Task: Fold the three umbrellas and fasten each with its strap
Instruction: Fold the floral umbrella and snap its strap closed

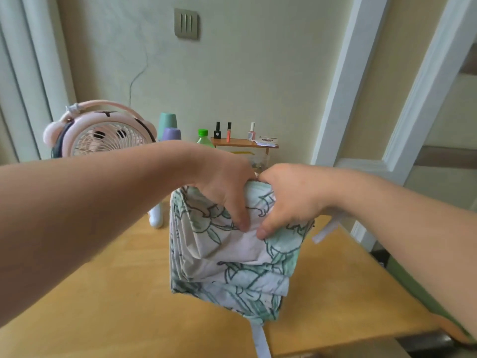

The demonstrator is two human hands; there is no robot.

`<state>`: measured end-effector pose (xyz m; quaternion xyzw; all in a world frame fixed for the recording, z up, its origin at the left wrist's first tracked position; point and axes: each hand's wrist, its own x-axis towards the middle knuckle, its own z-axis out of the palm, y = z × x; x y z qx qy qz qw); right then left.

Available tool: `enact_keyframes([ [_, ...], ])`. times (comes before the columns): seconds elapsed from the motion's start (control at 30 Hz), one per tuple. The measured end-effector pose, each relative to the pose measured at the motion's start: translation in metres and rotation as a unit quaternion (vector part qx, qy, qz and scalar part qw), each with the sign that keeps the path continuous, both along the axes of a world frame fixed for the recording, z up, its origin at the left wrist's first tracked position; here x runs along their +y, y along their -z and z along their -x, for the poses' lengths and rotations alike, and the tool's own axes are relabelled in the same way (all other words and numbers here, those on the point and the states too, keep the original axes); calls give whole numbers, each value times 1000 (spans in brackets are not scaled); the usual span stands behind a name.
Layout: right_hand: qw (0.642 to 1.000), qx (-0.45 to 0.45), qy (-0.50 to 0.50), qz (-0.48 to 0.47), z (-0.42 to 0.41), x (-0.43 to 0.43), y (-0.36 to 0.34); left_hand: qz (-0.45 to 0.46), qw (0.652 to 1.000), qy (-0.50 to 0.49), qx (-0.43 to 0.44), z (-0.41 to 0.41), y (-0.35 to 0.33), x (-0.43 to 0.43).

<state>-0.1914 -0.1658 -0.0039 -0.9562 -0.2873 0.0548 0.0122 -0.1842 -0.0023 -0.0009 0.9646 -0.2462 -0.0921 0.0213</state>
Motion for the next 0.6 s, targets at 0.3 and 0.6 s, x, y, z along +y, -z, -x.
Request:
enact_keyframes([
  [0.3,968,239,61,-40,-20,-13,-12,-50,990,-36,-127,5,16,-15],
  [0.6,996,74,19,39,-13,3,-7,-5,992,-58,109,-7,9,-1],
])
